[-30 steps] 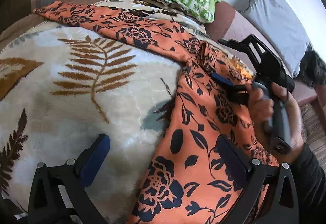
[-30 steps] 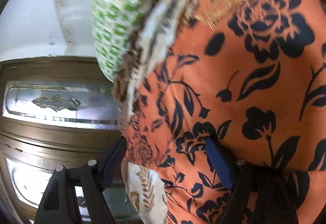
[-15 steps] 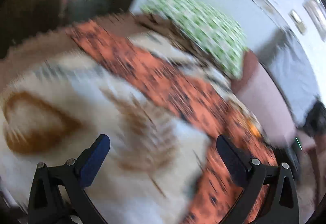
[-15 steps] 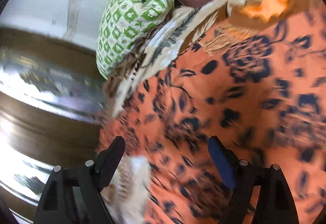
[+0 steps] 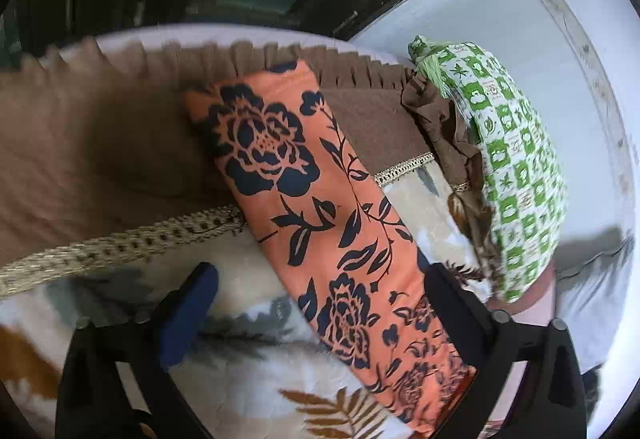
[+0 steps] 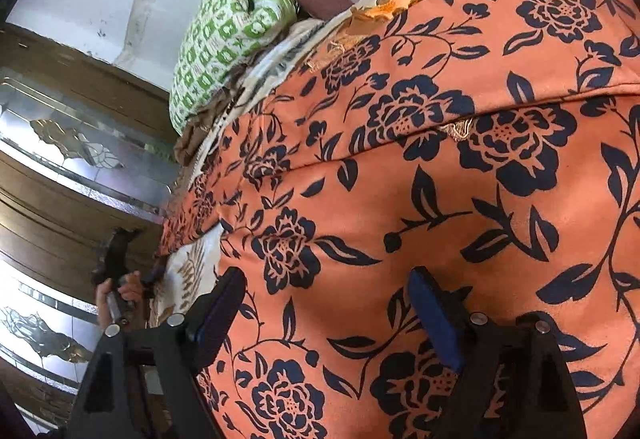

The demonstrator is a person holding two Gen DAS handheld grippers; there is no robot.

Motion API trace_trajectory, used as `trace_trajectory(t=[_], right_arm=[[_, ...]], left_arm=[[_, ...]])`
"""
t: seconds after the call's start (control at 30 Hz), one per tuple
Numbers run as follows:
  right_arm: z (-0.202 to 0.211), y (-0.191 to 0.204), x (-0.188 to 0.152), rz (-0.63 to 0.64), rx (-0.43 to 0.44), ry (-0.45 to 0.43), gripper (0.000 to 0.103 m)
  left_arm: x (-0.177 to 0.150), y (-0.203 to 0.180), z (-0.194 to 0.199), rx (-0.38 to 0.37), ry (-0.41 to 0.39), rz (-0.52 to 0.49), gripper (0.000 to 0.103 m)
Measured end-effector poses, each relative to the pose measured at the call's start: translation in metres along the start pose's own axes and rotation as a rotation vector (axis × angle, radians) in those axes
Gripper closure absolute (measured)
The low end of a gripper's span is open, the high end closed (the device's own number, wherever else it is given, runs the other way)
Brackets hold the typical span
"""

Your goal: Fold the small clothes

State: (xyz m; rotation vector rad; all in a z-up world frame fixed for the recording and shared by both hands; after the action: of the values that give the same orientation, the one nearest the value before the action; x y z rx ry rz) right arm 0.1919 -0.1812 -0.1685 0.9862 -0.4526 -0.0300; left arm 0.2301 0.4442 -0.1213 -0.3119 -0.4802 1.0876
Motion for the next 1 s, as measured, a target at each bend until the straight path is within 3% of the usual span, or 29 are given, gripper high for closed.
trace_trajectory(t=[0.03, 0.17, 0.2, 0.23, 0.43, 0.57, 0.67, 0.83, 0.9, 1.0], right_arm=[[-0.001, 0.001, 0.000, 0.006, -0.004, 0.005, 0.017], [0.001, 0.000, -0.002, 0.012, 0.006, 0.002, 0.017], [0.001, -0.001, -0.003, 0.013, 0.011, -0.002, 0.017], [0.002, -0.001, -0.004, 0.016, 0.015, -0.004, 0.017], [0.003, -0.002, -0.005, 0.027, 0.014, -0.002, 0.017], [0.009, -0.003, -0.003, 0.022, 0.021, -0.002, 0.017], [0.020, -0.006, 0.013, -0.017, 0.032, -0.050, 0.017], [0.023, -0.017, 0.083, -0.124, 0.151, -0.187, 0.017], [0.016, -0.027, 0.108, -0.147, 0.128, -0.209, 0.017], [-0.004, -0.061, 0.119, -0.238, -0.009, -0.143, 0.017]], left_arm=[[0.001, 0.002, -0.003, -0.008, 0.013, 0.012, 0.015], [0.010, 0.009, -0.007, -0.047, 0.011, 0.053, 0.016], [0.012, 0.012, -0.003, -0.067, 0.004, 0.068, 0.020], [0.014, 0.014, -0.001, -0.087, 0.000, 0.079, 0.037], [0.014, 0.026, -0.018, -0.053, 0.055, 0.084, 0.092], [0.011, 0.015, -0.003, -0.025, -0.011, 0.026, 0.097], [0.002, -0.018, 0.026, 0.006, -0.124, -0.110, 0.097], [-0.028, -0.084, 0.064, -0.023, -0.245, -0.312, 0.097], [-0.044, -0.108, 0.077, -0.041, -0.279, -0.391, 0.097], [-0.078, -0.151, 0.101, -0.102, -0.321, -0.528, 0.097]])
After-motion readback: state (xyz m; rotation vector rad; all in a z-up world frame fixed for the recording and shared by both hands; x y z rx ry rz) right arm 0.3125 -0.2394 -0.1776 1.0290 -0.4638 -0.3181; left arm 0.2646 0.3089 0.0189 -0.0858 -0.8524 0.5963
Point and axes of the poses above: each gripper's, at about its wrist camera, not at the fingertips, and z roughly against the way its jaws point, y to its left, x to its top, the point moved 1 cm from there along -z, roughly the way its jaws point, and after that the axes turned 13 degrees about x, right-handed, at the moved point
